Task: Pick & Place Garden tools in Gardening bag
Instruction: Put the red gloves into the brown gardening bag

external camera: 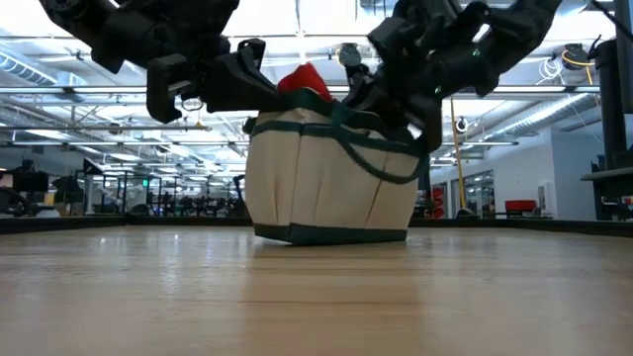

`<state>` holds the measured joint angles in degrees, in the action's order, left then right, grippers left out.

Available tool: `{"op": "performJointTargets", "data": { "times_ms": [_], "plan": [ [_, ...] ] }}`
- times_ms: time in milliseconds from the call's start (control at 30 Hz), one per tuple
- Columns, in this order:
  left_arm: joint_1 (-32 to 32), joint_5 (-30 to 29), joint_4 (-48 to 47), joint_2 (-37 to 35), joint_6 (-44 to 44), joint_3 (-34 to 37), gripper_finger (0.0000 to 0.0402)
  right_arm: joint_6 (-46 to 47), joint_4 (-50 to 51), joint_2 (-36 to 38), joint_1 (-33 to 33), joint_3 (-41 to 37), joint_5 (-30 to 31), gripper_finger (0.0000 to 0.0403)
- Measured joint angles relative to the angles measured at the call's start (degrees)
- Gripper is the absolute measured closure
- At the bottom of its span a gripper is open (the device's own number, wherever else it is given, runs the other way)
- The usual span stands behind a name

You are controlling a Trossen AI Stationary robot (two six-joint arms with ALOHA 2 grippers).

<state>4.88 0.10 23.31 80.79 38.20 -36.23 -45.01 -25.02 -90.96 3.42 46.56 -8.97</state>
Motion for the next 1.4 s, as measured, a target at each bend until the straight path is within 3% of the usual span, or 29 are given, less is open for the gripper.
{"op": "performJointTargets", "data": {
  "times_ms": [133, 333, 633, 833, 967, 1100, 1167, 1300, 1400],
  "plan": [
    [-0.5, 0.2, -0.9, 0.0, 0.8, 0.0, 0.0394, -1.0, -4.5, -3.1, 0.0, 0.0, 0.2, 0.0362],
    [-1.2, -0.7, -3.9, -0.1, -2.5, -0.1, 0.0387, -1.8, -6.0, -2.8, -0.1, -0.1, 7.6, 0.0324],
    [-1.7, -3.0, -6.6, -0.1, -2.5, -0.1, 0.0387, 3.7, 2.6, 2.7, -0.5, 0.0, 10.2, 0.0245],
    [-2.4, -3.4, -8.4, -0.1, -2.7, -0.1, 0.0388, 4.2, 9.3, 7.1, -0.9, -0.2, 10.7, 0.0224],
    [-2.4, -3.6, -8.5, -0.1, -2.3, -0.1, 0.0387, 5.0, 8.0, 10.1, -0.9, -0.1, 10.5, 0.0227],
    [-2.4, -3.6, -8.5, -0.1, -2.0, -0.1, 0.0395, 7.3, -0.5, 10.9, -0.9, -0.1, 10.2, 0.0240],
    [-2.4, -3.6, -8.4, -0.1, -1.5, -0.1, 0.0388, 9.5, -5.3, 10.7, -0.9, -0.1, 6.9, 0.0252],
    [-2.4, -3.6, -8.0, -0.1, 0.3, -0.1, 0.0394, 12.6, -13.9, 6.4, -0.8, -0.1, -3.4, 0.0299],
    [-2.4, -3.6, -7.1, -0.1, 0.3, -0.1, 0.0394, 11.8, -19.4, 2.4, -0.9, -0.1, -4.7, 0.0350]
  ]
}}
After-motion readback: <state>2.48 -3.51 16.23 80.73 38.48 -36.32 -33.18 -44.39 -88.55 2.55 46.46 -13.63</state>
